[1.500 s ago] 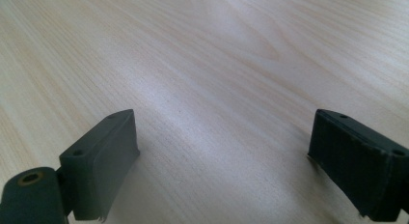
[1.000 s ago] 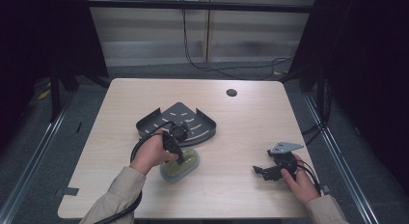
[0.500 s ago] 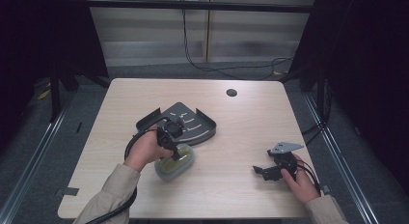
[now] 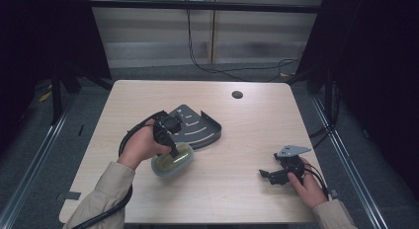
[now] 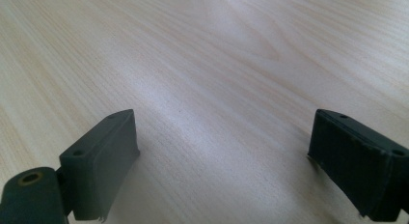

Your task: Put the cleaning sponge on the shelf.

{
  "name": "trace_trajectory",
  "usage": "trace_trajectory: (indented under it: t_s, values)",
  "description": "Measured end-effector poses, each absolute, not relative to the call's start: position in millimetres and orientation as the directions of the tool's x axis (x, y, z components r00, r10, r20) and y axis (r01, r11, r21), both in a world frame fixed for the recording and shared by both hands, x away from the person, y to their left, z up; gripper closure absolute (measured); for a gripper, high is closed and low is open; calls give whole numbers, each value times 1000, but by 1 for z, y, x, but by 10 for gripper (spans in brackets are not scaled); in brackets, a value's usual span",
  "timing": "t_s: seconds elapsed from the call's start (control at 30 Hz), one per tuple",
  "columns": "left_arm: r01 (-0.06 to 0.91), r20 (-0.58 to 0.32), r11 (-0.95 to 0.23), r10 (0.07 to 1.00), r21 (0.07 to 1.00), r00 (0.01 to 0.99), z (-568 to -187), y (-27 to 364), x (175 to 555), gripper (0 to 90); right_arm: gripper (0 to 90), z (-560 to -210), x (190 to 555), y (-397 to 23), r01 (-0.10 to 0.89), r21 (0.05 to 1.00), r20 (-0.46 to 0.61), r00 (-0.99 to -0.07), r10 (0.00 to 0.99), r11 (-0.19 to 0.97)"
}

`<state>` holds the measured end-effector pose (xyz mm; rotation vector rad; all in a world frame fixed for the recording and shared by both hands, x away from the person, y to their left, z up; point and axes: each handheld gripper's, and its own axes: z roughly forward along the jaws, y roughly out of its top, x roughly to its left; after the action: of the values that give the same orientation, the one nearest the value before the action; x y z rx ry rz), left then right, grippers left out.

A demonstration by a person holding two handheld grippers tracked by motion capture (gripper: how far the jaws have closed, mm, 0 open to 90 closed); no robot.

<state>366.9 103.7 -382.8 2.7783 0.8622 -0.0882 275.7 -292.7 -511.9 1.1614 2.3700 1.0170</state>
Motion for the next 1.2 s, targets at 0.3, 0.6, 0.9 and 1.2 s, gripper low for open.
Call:
trace_trajectory:
  t_s: [0.3,0.6,0.9,1.2]
  values:
    - [576,-95,-787,571,221,816,-361,112,377,713,93,-512,276,-293,558,716,28,-624,781,420]
    - [584,-83,-779,582,230,809,-351,116,387,713,93,-512,276,-293,559,716,29,-623,782,419]
    - [594,-62,-772,597,227,800,-342,120,398,713,93,-512,276,-293,559,715,29,-623,782,419]
    - [614,-57,-755,620,231,783,-345,119,410,713,93,-512,276,-293,558,716,28,-624,781,420]
